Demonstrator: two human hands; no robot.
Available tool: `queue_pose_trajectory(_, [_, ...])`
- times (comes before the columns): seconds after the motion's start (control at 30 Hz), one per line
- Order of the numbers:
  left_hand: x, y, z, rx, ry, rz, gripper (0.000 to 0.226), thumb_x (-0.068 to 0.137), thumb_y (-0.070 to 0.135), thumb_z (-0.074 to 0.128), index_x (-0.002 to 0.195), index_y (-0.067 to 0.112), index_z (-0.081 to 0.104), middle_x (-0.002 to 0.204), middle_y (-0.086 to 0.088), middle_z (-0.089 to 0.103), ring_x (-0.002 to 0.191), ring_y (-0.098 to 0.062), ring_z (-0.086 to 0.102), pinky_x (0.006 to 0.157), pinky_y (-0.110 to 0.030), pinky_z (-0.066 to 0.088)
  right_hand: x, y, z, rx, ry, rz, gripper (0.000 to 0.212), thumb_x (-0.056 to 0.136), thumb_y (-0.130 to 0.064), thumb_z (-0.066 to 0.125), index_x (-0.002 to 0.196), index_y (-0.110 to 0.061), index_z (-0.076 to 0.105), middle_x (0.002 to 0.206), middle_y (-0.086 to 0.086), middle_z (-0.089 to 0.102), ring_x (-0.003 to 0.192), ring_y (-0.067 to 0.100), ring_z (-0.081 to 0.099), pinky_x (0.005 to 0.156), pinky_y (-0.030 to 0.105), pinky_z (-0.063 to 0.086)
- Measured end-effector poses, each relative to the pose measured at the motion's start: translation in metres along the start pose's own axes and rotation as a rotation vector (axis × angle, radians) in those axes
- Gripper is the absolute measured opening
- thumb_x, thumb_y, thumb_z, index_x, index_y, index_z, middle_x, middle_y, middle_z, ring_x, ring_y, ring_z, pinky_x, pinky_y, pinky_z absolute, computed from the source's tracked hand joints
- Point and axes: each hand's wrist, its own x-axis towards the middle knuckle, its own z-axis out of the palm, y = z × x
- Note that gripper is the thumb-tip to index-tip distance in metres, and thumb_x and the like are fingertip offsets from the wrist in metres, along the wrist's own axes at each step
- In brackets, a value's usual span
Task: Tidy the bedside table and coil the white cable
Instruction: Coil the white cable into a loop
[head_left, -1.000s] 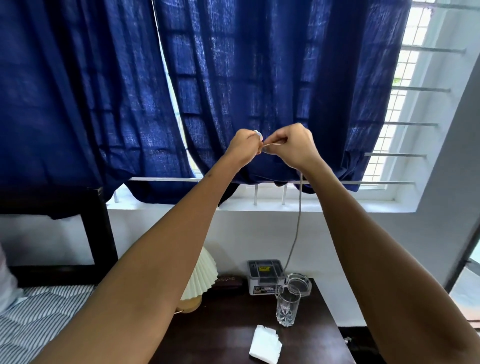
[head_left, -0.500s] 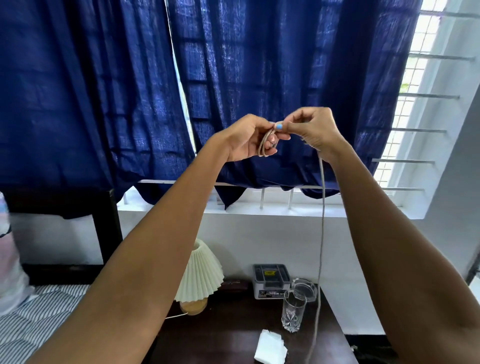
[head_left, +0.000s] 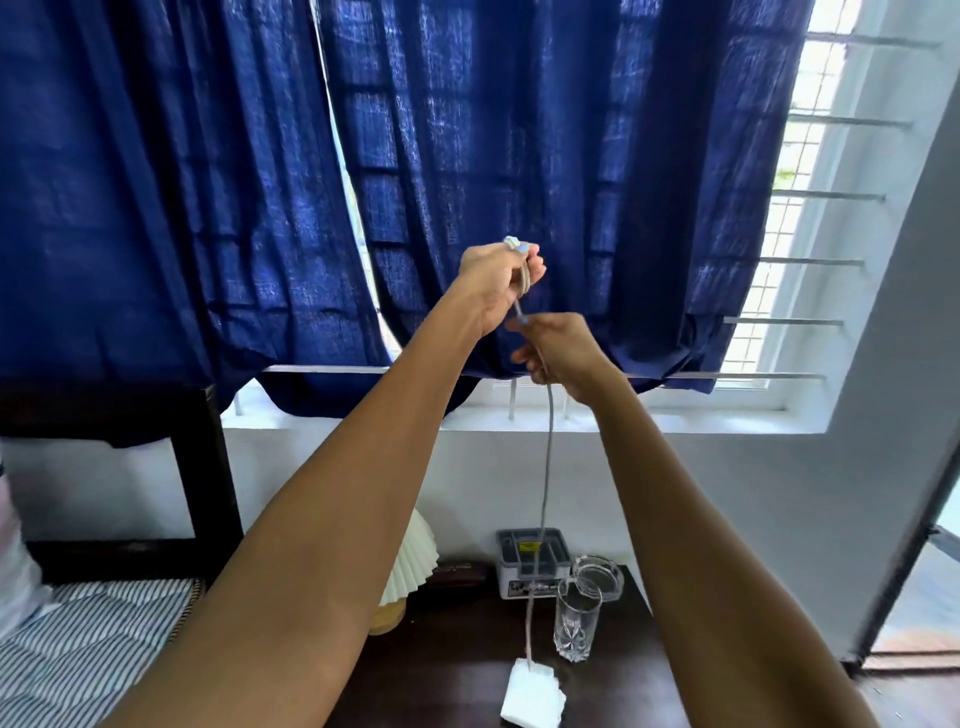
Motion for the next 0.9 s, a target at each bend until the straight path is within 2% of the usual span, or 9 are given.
queue_pose_trajectory(0.13, [0.007,-0.014,-0.008,0.334,0.144,0.088,0.026,0.093,-0.001,0.050,0.070,0.010,0.056,0.075,0.000,0.058,0.065,-0.007,0.056,0.077,-0.019,0.053,-0.013,-0.022,-0.001,-0.326,-0.073,0.043,0.022,0.093,-0.012,0.053,0.101,0.006,0.063,0.062,0.012,0.059,0.042,0.014,0.050,0.036,0.018,0.043])
queue_pose_trajectory(0.23, [0.000,-0.019,-0.017,0.616,0.095,0.112,0.025,0.091,0.000,0.050,0.069,0.010,0.054,0.069,0.000,0.057,0.062,-0.005,0.057,0.071,-0.019,0.052,-0.021,-0.039,-0.006,-0.560,-0.049,-0.006,0.011,0.083,-0.013,0.066,0.082,-0.003,0.061,0.059,0.007,0.059,0.030,0.007,0.049,0.036,0.016,0.040])
queue_pose_trajectory(0.3, [-0.012,-0.016,-0.019,0.781,-0.022,0.048,0.027,0.088,-0.005,0.046,0.064,0.007,0.051,0.058,-0.004,0.049,0.046,-0.006,0.048,0.047,-0.014,0.043,-0.023,-0.046,-0.011,-0.738,0.017,-0.062,0.018,0.071,-0.016,0.074,0.080,-0.007,0.062,0.063,0.003,0.059,0.047,0.013,0.056,0.047,0.022,0.042])
queue_pose_trajectory(0.4, [-0.029,-0.012,-0.018,0.944,-0.216,-0.051,0.026,0.079,-0.005,0.041,0.057,0.006,0.048,0.055,-0.008,0.043,0.048,-0.013,0.033,0.049,-0.022,0.028,-0.024,-0.051,-0.015,-0.830,0.119,-0.135,0.028,0.059,-0.016,0.080,0.082,-0.009,0.066,0.074,0.004,0.061,0.074,0.023,0.058,0.064,0.032,0.049])
queue_pose_trajectory(0.47, [-0.036,-0.012,-0.019,0.872,-0.258,-0.120,0.022,0.082,-0.003,0.040,0.066,0.003,0.053,0.063,-0.010,0.045,0.057,-0.017,0.038,0.055,-0.024,0.036,-0.025,-0.052,-0.019,-0.771,0.128,-0.212,0.021,0.058,-0.012,0.080,0.077,-0.013,0.072,0.078,0.003,0.069,0.083,0.022,0.065,0.074,0.037,0.057])
queue_pose_trajectory(0.57, [-0.050,-0.011,-0.021,0.614,-0.262,-0.262,0.027,0.095,0.007,0.030,0.096,0.002,0.056,0.078,-0.010,0.055,0.068,-0.017,0.052,0.069,-0.027,0.052,-0.028,-0.053,-0.030,-0.609,0.026,-0.334,0.015,0.062,-0.008,0.082,0.068,-0.017,0.072,0.070,-0.001,0.070,0.077,0.014,0.064,0.079,0.035,0.057])
queue_pose_trajectory(0.63, [-0.055,-0.010,-0.027,0.524,-0.291,-0.315,0.037,0.098,0.015,0.027,0.110,-0.004,0.056,0.083,-0.010,0.060,0.070,-0.017,0.056,0.075,-0.031,0.054,-0.025,-0.051,-0.039,-0.471,-0.041,-0.358,0.015,0.064,-0.007,0.083,0.070,-0.014,0.072,0.074,0.010,0.072,0.073,0.016,0.063,0.078,0.034,0.055])
queue_pose_trajectory(0.77, [-0.062,-0.001,-0.039,0.342,-0.426,-0.353,0.038,0.095,0.011,0.031,0.108,-0.007,0.061,0.076,-0.006,0.062,0.067,-0.012,0.058,0.084,-0.032,0.055,-0.016,-0.036,-0.049,-0.222,-0.029,-0.329,0.016,0.068,-0.007,0.081,0.067,-0.016,0.068,0.062,0.001,0.068,0.051,0.005,0.052,0.052,0.015,0.043])
queue_pose_trajectory(0.9, [-0.065,0.005,-0.041,0.251,-0.538,-0.343,0.033,0.093,0.006,0.035,0.107,-0.004,0.063,0.073,-0.002,0.061,0.063,-0.008,0.059,0.079,-0.027,0.057,-0.011,-0.018,-0.049,0.055,-0.014,-0.281,0.012,0.070,-0.011,0.078,0.067,-0.017,0.069,0.056,-0.007,0.065,0.047,0.003,0.047,0.048,0.016,0.037])
